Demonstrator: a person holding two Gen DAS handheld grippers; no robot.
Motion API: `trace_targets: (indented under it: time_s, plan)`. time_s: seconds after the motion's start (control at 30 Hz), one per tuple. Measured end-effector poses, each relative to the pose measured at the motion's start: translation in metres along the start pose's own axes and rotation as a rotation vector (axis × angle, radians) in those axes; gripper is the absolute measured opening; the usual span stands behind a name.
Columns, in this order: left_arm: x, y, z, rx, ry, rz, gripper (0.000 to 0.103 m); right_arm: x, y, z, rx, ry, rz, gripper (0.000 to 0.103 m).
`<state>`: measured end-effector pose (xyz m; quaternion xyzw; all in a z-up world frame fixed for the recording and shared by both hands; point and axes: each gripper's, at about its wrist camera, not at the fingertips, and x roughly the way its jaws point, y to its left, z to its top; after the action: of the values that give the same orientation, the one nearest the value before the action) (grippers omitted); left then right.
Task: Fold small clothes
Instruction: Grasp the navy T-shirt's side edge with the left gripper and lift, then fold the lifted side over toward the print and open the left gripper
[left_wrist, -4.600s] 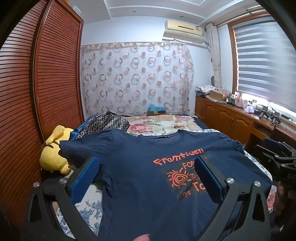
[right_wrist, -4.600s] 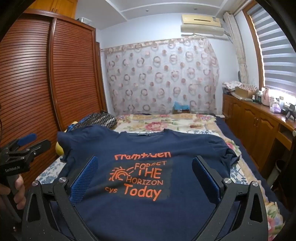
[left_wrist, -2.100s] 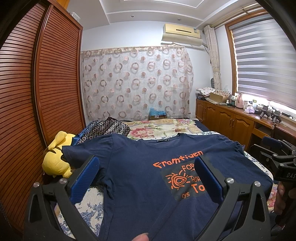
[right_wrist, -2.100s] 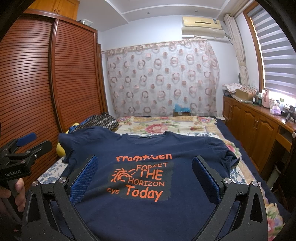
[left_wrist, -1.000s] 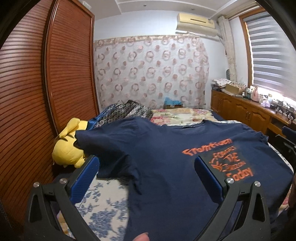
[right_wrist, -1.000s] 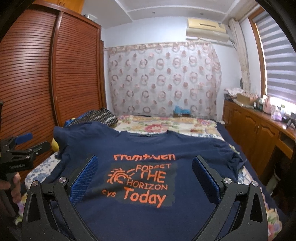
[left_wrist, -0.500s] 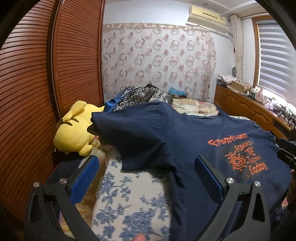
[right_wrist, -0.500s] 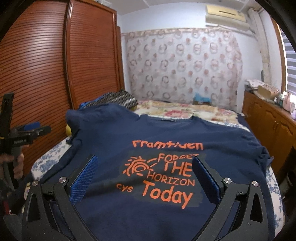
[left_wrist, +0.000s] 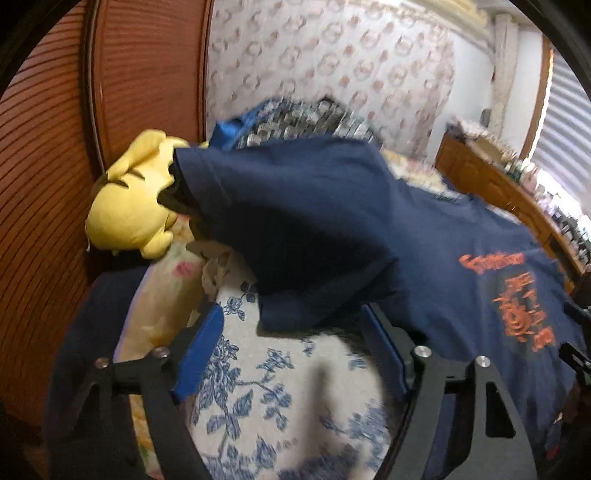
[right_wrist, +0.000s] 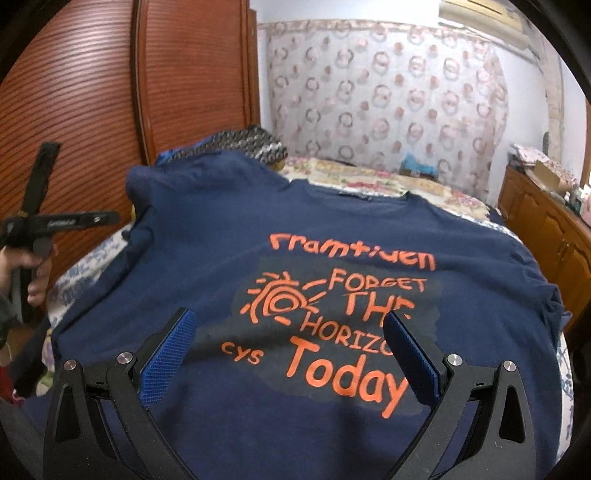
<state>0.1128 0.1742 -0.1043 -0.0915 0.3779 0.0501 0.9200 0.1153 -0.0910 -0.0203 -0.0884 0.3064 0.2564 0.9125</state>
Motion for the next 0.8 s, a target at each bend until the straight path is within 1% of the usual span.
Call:
trace_targets:
  time_s: [0.13,0.17,0.23,0.3,0.33,0.4,0.47,0.5,0.53,0.6,0.63,0.7,0.8]
  plan:
    - [0.023,0.0,-0.005,0.002,0.074,0.024,0.072,0.005,0.005,-0.002,-0.028,0.016,0.0,0.103]
    - [0.024,0.0,-0.005,0.015,0.068,0.037,0.072,0.006,0.005,-0.002,-0.031,0.019,0.0,0.103]
    - [0.025,-0.005,-0.004,0.033,0.084,0.054,0.072,0.008,0.004,-0.003,-0.025,0.027,0.004,0.103]
    - [0.027,-0.008,-0.004,0.072,0.089,0.074,0.072,0.009,0.004,-0.003,-0.023,0.033,0.005,0.103]
    - [0.027,-0.009,-0.004,0.073,0.089,0.067,0.071,0.008,0.003,-0.004,-0.022,0.033,0.007,0.103]
    - [0.026,-0.006,-0.003,0.08,0.083,0.057,0.061,0.007,0.003,-0.004,-0.021,0.032,0.007,0.103]
    - [0.026,-0.005,0.0,0.082,0.08,0.05,0.04,0.009,0.003,-0.003,-0.017,0.038,0.004,0.103]
    - [0.026,-0.006,0.001,0.088,0.08,0.044,0.033,0.011,0.002,-0.003,-0.012,0.042,0.007,0.103]
    - [0.026,-0.006,0.002,0.092,0.079,0.048,0.022,0.011,0.002,-0.003,-0.01,0.044,0.007,0.103]
    - [0.026,-0.007,0.003,0.108,0.077,0.049,0.015,0.012,0.001,-0.003,-0.004,0.047,0.014,0.103]
    - [0.023,-0.008,0.004,0.12,0.064,0.053,0.009,0.012,0.0,-0.002,0.0,0.048,0.016,0.103]
    - [0.014,-0.011,0.009,0.126,0.032,0.036,0.006,0.013,-0.001,-0.003,0.005,0.047,0.017,0.103]
    - [-0.008,-0.022,0.018,0.155,-0.03,0.033,0.005,0.013,-0.001,-0.003,0.007,0.049,0.018,0.103]
